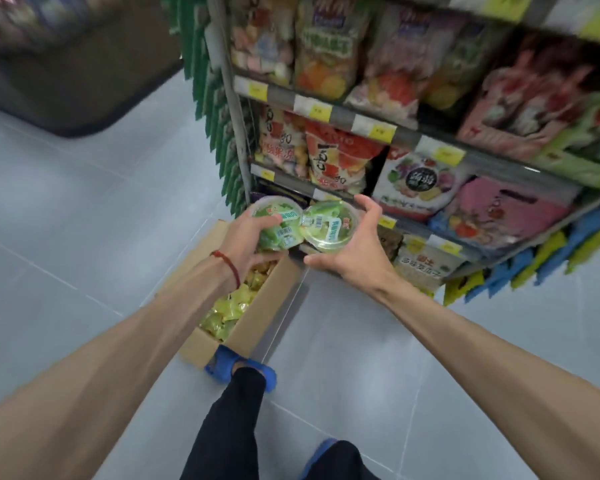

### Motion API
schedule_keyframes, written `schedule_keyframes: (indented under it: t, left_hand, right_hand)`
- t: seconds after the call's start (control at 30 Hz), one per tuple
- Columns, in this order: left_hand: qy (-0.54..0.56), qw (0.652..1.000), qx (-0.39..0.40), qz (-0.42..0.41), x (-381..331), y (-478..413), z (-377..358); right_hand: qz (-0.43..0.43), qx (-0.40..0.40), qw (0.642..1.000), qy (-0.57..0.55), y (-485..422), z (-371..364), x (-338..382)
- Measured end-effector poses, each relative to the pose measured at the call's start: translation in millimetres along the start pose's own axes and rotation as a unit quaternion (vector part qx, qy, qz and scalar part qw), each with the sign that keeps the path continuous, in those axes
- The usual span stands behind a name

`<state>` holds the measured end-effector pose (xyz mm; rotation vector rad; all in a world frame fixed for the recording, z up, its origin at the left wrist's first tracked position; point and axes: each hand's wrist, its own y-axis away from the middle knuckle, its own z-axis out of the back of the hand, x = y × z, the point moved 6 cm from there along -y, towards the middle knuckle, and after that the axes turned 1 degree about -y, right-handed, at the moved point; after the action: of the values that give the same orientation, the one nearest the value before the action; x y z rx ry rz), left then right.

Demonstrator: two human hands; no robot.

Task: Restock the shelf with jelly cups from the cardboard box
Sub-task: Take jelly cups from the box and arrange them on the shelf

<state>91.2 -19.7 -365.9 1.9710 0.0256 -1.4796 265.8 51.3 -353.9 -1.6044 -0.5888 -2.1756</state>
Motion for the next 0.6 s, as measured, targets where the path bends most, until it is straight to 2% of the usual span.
schedule_keyframes:
  t: [0.17, 0.37, 0.6]
  left_hand:
    - [-0.046, 0.995, 0.082, -0.038, -57.5, 51.0, -62.9]
    - [-0.132, 0.969, 0.191, -0.089, -127.5, 92.5, -118.2]
    - [-0.151, 0.943, 0.276, -0.107, -195.2, 94.7, -148.2]
  right_hand:
    - [0.030, -0.054, 0.998, 0.021, 31.2, 70.8, 52.4]
    - [0.047, -0.104, 0.993, -0.003, 49.7, 141.7, 125.7]
    - [0.041, -0.133, 0.989, -0.052, 42.9, 174.7, 187.9]
